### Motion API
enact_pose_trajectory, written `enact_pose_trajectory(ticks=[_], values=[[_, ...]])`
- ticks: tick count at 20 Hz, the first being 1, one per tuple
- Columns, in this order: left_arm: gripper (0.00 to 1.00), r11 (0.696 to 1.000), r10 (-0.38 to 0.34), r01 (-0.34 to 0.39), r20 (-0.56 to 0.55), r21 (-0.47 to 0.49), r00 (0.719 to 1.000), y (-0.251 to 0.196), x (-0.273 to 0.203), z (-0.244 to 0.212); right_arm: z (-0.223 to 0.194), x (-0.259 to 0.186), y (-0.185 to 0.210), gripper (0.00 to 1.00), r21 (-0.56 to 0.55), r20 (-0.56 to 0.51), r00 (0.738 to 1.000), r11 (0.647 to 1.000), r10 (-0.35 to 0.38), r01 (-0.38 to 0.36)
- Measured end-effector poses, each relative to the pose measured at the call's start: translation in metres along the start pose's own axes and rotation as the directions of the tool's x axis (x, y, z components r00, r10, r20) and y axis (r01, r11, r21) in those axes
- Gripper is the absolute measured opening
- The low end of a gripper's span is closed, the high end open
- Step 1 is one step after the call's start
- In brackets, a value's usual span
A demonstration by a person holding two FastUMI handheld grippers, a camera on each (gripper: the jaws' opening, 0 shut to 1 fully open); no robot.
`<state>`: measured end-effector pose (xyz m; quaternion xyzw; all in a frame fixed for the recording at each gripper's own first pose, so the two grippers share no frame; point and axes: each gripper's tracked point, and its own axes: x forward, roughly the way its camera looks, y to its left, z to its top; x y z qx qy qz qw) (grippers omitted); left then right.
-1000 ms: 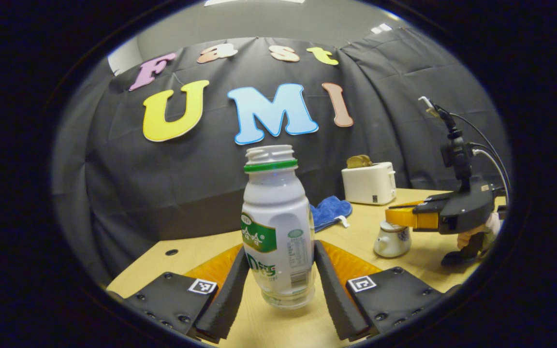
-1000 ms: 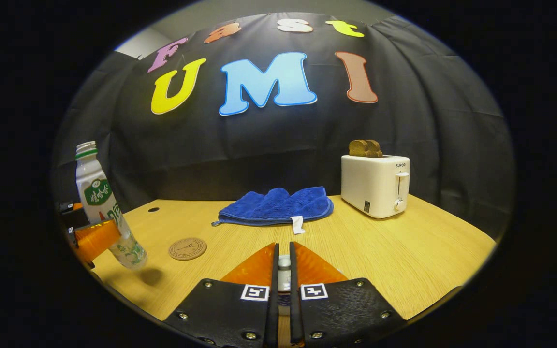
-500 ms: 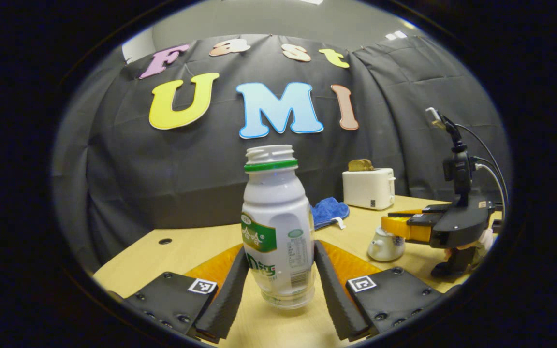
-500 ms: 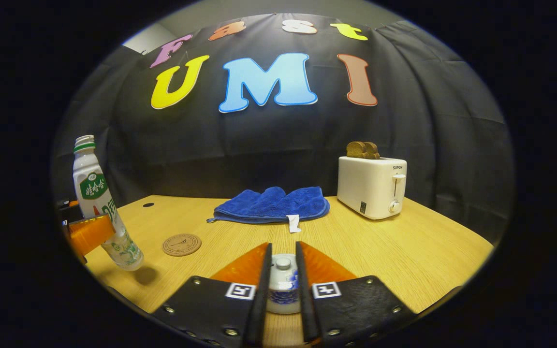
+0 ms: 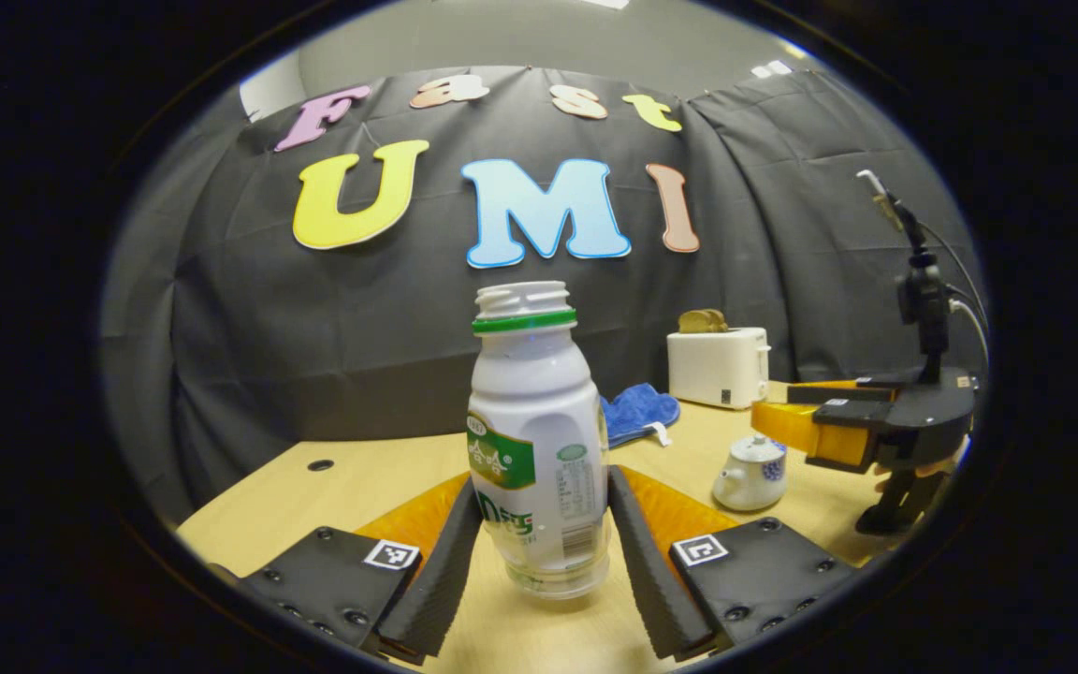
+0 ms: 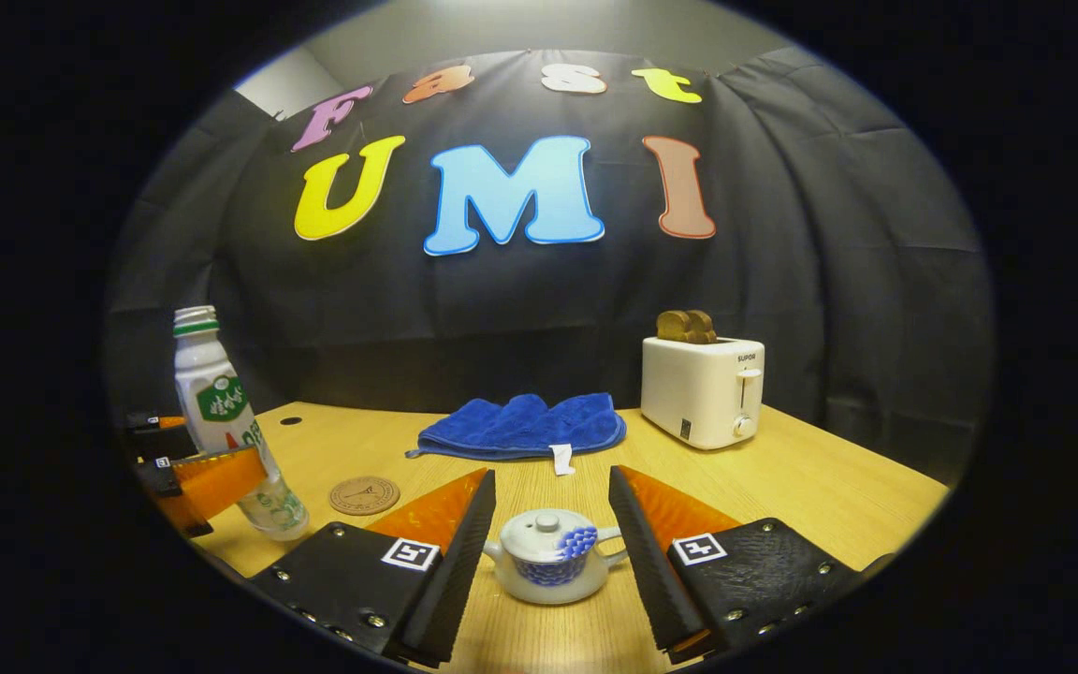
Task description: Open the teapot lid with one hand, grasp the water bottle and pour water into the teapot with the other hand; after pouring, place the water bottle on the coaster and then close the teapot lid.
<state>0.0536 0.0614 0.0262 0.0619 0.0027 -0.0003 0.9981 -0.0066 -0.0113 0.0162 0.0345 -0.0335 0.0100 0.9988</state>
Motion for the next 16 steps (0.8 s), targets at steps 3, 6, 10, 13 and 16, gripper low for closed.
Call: enact_pose_trajectory(ticks=[3,6,10,13,16], values=[[0.83,1.000,0.011,-0.011,-0.004,-0.012,1.000,0.010,0.010,0.000,0.013,-0.015,0.008,0.76,-0.005,0.048,0.999,1.000,0.011,-0.011],[0.83,0.999,0.023,-0.024,-0.014,-0.029,1.000,0.021,0.025,0.000,0.016,-0.023,0.014,0.75,-0.036,0.095,0.995,0.999,0.020,-0.016],[0.89,0.997,0.006,-0.009,-0.041,-0.080,0.999,0.033,0.054,-0.002,0.009,-0.023,0.020,0.76,-0.062,0.123,0.992,0.998,0.029,-0.021],[0.88,0.994,-0.004,-0.003,-0.066,-0.108,0.998,0.042,0.081,-0.007,0.000,-0.021,0.020,0.76,-0.053,0.108,0.994,0.998,0.035,-0.029],[0.88,0.995,-0.001,-0.009,-0.099,-0.096,0.995,0.049,0.108,-0.020,-0.001,-0.022,0.016,0.76,-0.041,0.105,0.994,0.999,0.029,-0.025]])
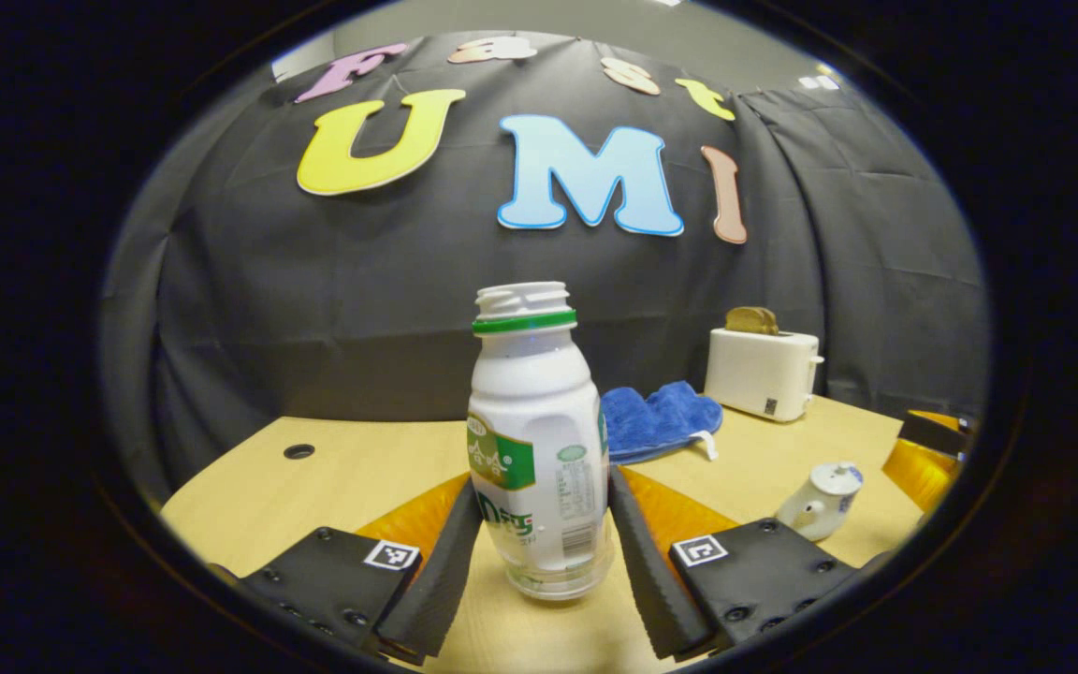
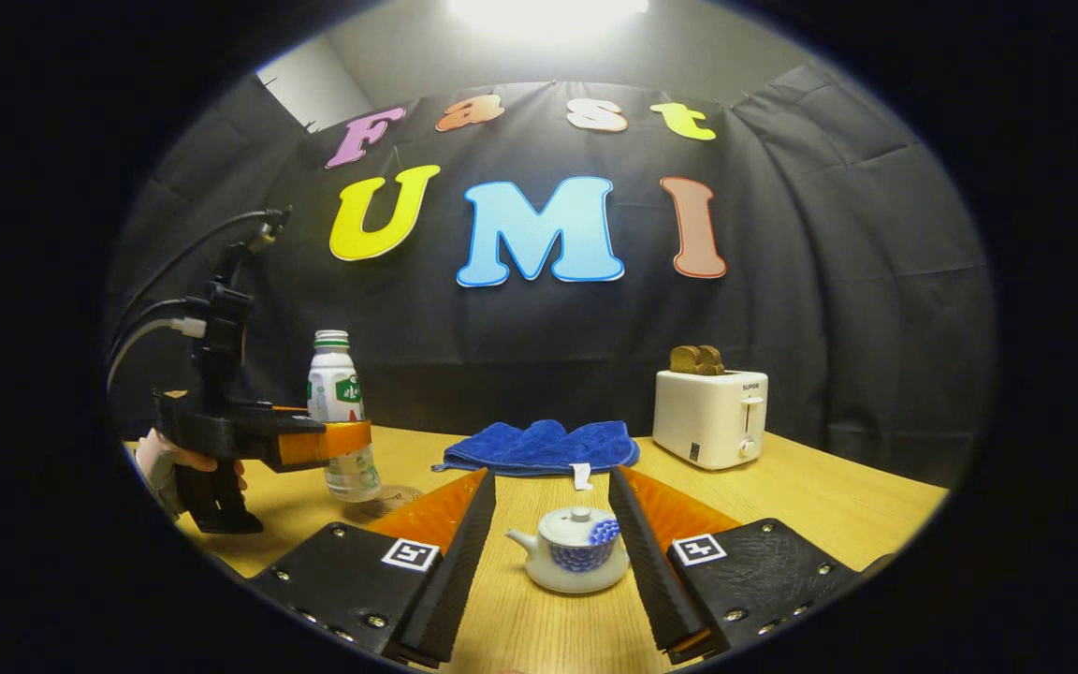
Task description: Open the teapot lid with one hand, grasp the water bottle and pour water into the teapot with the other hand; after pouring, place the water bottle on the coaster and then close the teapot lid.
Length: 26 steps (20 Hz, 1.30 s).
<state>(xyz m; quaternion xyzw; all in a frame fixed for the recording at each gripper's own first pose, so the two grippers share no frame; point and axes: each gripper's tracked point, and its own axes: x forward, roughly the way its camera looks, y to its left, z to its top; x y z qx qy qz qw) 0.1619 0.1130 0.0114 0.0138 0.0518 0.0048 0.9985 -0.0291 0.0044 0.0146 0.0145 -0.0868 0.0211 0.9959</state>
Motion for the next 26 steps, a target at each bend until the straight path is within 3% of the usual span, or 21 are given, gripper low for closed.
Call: enact_pose_trajectory(ticks=[2,3,6,7,8,13,14,18,25,26], values=[[0.88,1.000,0.002,-0.002,-0.019,0.016,1.000,0.004,0.015,-0.007,-0.001,0.000,-0.005,0.75,0.006,0.001,1.000,1.000,-0.012,0.012],[0.83,1.000,0.000,0.001,-0.027,0.027,1.000,0.003,0.024,-0.012,-0.001,-0.001,-0.006,0.75,0.012,0.001,1.000,1.000,-0.015,0.015],[0.83,0.999,-0.003,0.004,-0.022,0.038,1.000,-0.001,0.036,-0.015,-0.003,0.000,-0.008,0.76,0.024,-0.010,1.000,0.999,-0.021,0.021],[0.89,0.999,-0.009,0.010,-0.018,0.032,1.000,-0.003,0.037,-0.014,-0.003,0.000,-0.009,0.76,0.028,-0.010,1.000,0.999,-0.020,0.020],[0.83,1.000,-0.016,0.016,-0.014,0.025,1.000,-0.005,0.039,-0.014,-0.003,0.000,-0.010,0.76,0.032,-0.010,1.000,0.999,-0.020,0.021],[0.83,0.999,-0.022,0.022,-0.008,0.031,1.000,-0.012,0.045,-0.014,-0.005,0.001,-0.013,0.75,0.043,-0.016,0.999,0.999,-0.030,0.030],[0.88,0.999,-0.018,0.018,-0.008,0.031,1.000,-0.012,0.046,-0.015,-0.004,0.001,-0.014,0.76,0.045,-0.015,0.999,0.998,-0.031,0.032],[0.89,1.000,-0.006,0.006,0.008,0.008,1.000,-0.009,0.047,-0.013,-0.006,0.001,-0.014,0.76,0.053,-0.017,0.999,0.998,-0.030,0.031],[0.85,1.000,-0.004,0.004,0.003,-0.003,1.000,-0.011,0.048,-0.017,-0.006,0.002,-0.017,0.76,0.059,-0.019,0.999,0.998,-0.038,0.039],[0.91,1.000,-0.005,0.005,-0.005,-0.001,1.000,-0.012,0.047,-0.019,-0.007,0.002,-0.018,0.76,0.061,-0.022,0.999,0.997,-0.039,0.040]])
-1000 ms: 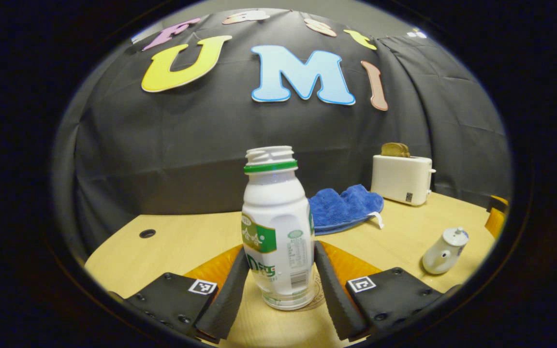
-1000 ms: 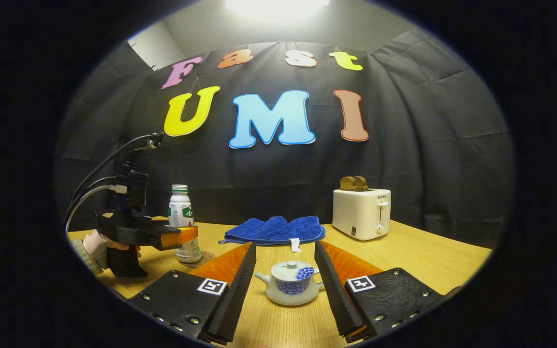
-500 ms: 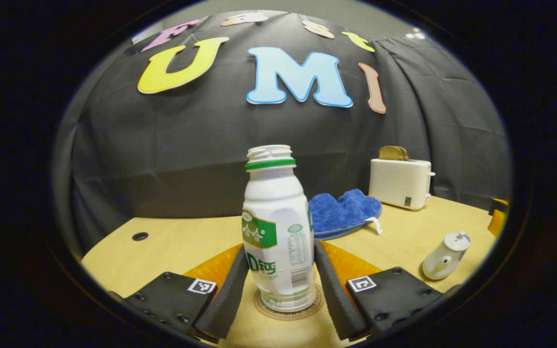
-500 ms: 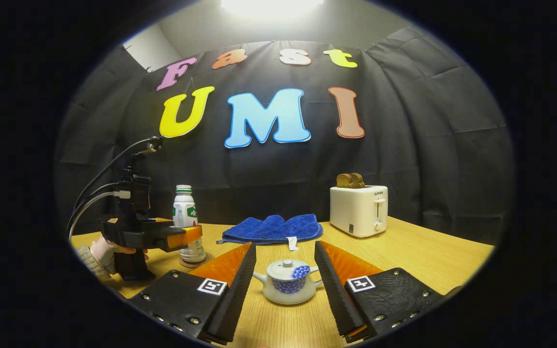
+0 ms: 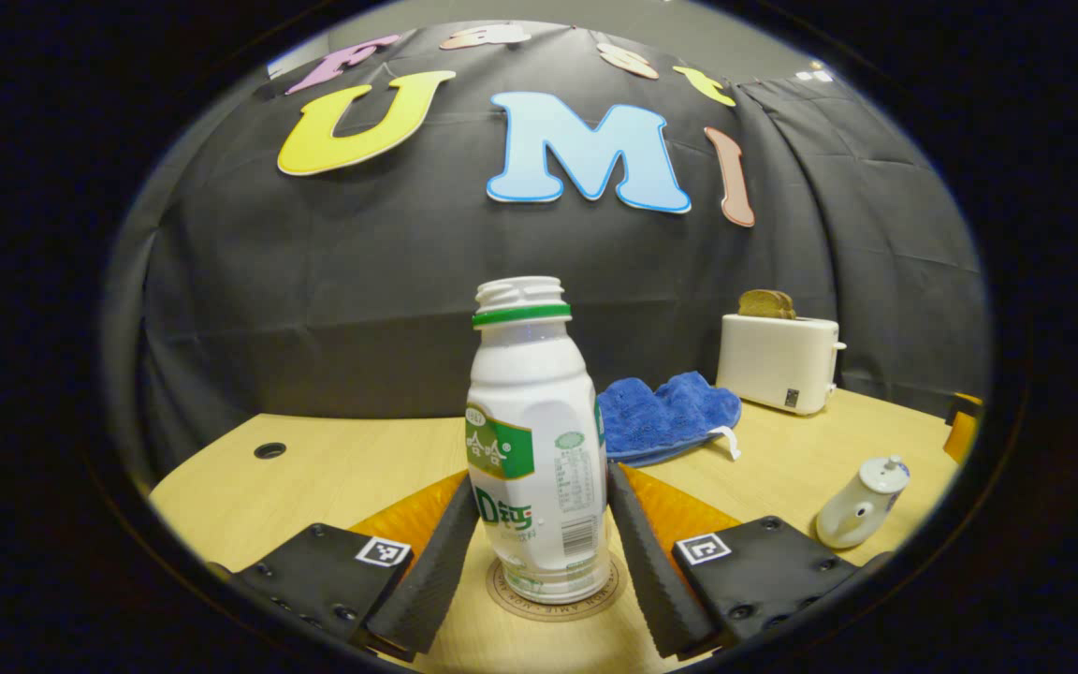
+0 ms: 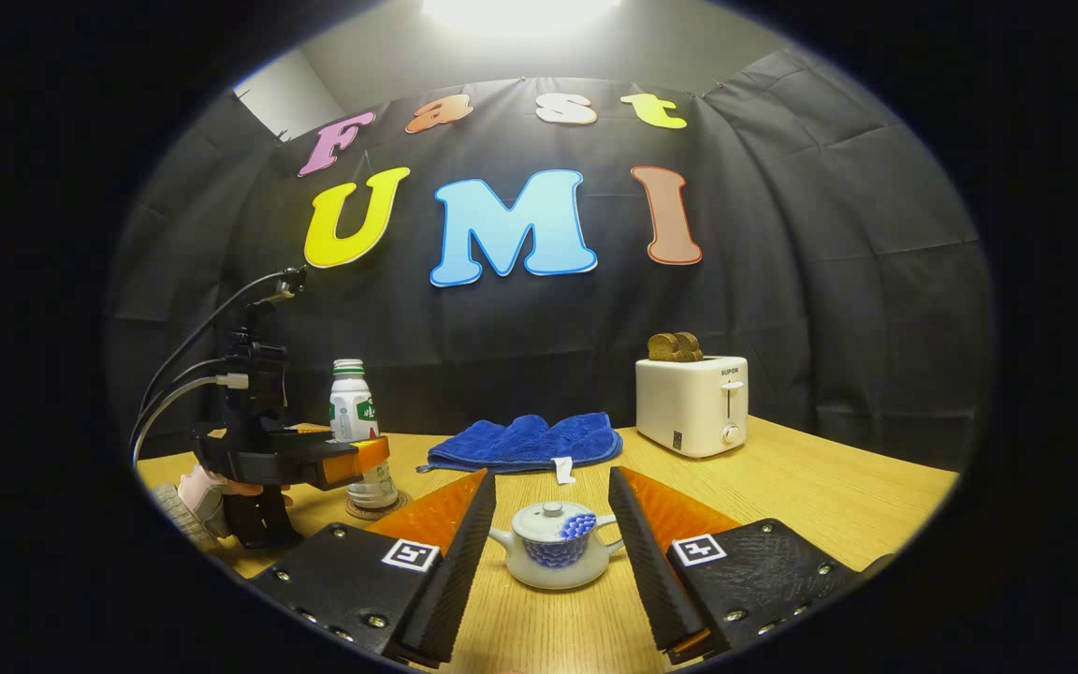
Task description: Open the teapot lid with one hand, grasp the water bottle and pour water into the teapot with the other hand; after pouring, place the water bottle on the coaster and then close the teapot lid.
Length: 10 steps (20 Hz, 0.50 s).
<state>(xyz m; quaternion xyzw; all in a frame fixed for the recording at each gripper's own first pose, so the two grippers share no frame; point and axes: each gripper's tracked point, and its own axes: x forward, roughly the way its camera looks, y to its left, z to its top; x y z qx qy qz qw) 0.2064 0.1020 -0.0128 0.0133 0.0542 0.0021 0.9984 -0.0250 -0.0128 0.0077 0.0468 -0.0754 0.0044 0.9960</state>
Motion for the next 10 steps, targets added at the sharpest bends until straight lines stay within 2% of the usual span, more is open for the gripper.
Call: enact_pose_trajectory(ticks=[1,2,10], values=[[0.86,1.000,0.002,-0.002,-0.006,0.005,1.000,0.000,0.000,-0.001,0.000,0.000,0.000,0.76,0.003,-0.002,1.000,1.000,0.000,0.000],[1.00,1.000,0.010,-0.010,-0.005,0.010,1.000,0.001,-0.002,-0.001,0.000,0.000,0.000,0.76,0.006,-0.004,1.000,1.000,0.001,-0.001],[0.98,0.997,0.045,-0.048,0.058,0.054,0.997,0.001,-0.025,0.022,0.000,0.000,-0.002,0.75,0.011,-0.003,1.000,1.000,0.000,0.000]])
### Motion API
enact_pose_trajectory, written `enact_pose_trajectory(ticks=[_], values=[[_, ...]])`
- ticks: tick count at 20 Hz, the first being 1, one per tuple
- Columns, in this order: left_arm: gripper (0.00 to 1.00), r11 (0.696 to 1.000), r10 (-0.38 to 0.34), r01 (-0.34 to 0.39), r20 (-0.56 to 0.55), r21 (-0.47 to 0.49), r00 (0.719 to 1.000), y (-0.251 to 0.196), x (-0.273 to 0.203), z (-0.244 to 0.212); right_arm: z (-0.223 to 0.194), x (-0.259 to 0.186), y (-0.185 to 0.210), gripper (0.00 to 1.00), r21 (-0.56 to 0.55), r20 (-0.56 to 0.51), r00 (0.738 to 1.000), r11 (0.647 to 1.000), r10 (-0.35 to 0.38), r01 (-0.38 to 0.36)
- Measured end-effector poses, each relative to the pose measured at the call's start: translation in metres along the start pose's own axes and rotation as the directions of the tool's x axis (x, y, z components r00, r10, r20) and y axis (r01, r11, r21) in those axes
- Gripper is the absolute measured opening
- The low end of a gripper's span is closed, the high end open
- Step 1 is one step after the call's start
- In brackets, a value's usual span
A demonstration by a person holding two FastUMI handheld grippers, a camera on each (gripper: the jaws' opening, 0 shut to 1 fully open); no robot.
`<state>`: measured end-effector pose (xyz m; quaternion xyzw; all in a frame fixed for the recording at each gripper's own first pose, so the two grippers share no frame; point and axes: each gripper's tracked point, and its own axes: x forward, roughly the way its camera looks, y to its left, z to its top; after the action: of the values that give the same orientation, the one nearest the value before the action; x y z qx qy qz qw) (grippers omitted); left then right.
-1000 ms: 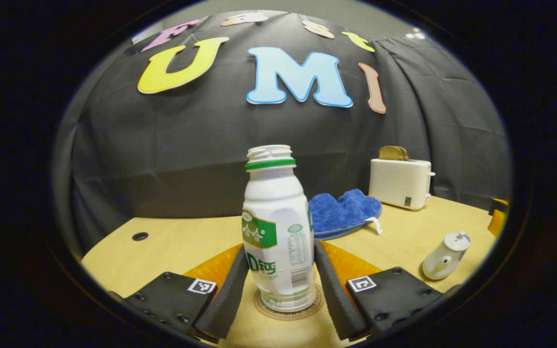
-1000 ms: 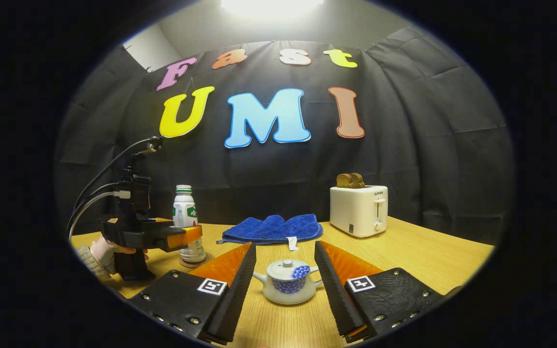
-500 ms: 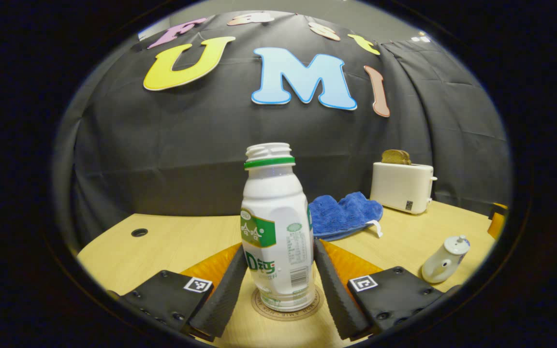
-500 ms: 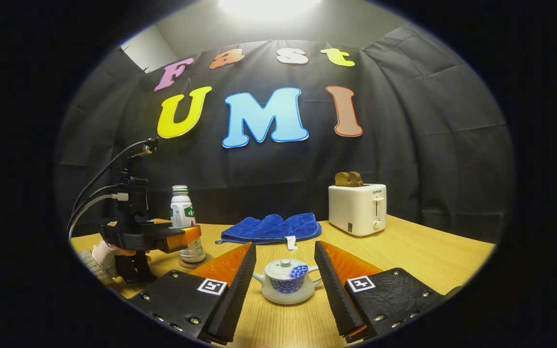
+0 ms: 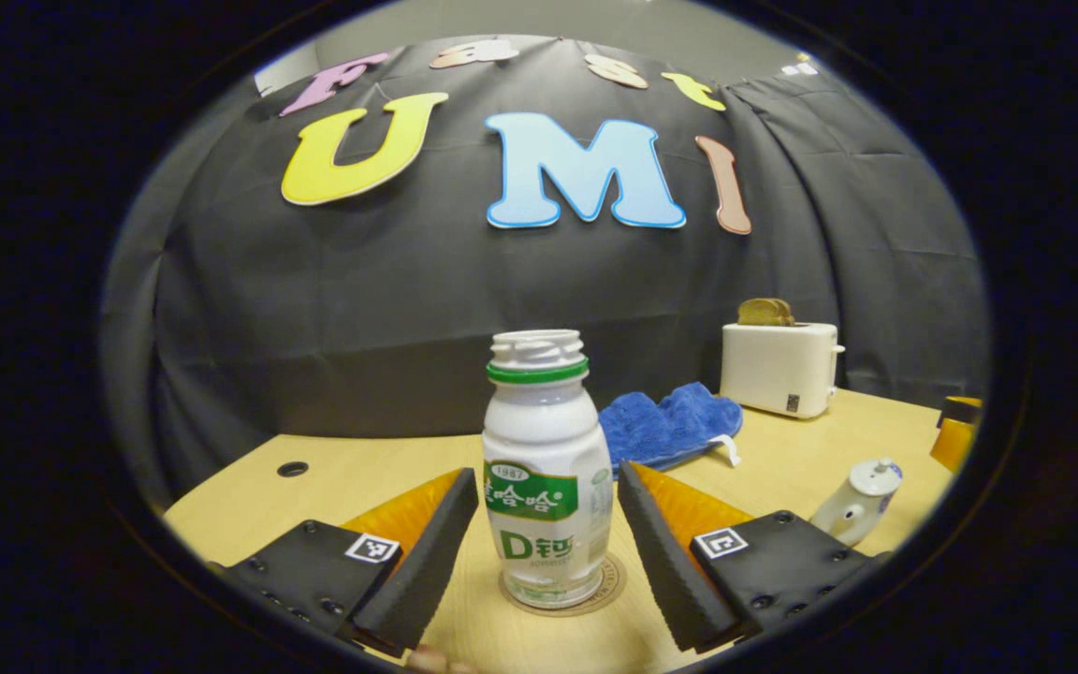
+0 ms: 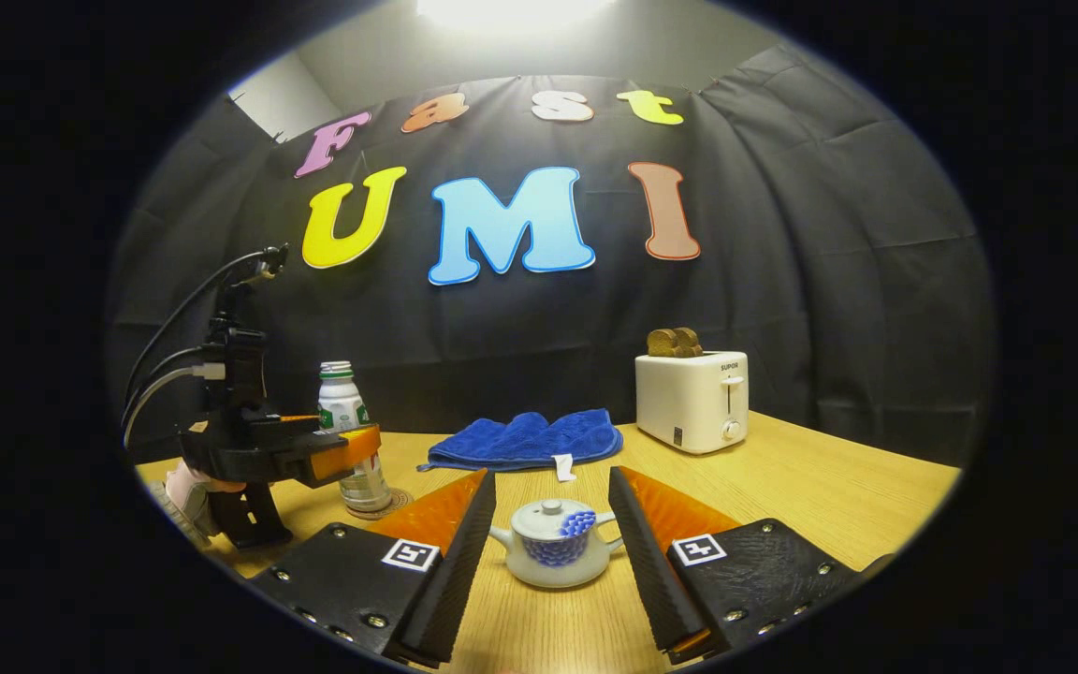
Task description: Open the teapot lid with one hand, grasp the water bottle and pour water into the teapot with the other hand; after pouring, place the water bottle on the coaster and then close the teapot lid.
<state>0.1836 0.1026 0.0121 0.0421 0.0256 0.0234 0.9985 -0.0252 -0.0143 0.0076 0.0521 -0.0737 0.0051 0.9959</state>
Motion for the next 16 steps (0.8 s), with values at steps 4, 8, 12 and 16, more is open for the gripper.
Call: enact_pose_trajectory(ticks=[4,8,12,16], values=[[0.90,0.999,0.043,-0.044,0.019,0.027,0.999,0.009,-0.013,0.009,0.002,-0.001,-0.001,0.75,0.004,0.008,1.000,1.000,-0.003,0.003],[1.00,0.996,0.089,-0.089,0.044,-0.002,0.995,0.015,-0.046,0.013,0.003,-0.002,0.004,0.75,-0.008,0.012,1.000,1.000,0.011,-0.010],[0.95,0.997,0.074,-0.073,0.062,-0.026,0.995,-0.004,-0.093,0.005,0.002,-0.013,0.007,0.75,-0.013,0.008,1.000,1.000,0.017,-0.017],[1.00,0.997,0.061,-0.058,0.062,-0.043,0.996,-0.034,-0.137,-0.009,-0.003,-0.029,0.011,0.75,-0.022,-0.006,1.000,1.000,0.018,-0.018]])
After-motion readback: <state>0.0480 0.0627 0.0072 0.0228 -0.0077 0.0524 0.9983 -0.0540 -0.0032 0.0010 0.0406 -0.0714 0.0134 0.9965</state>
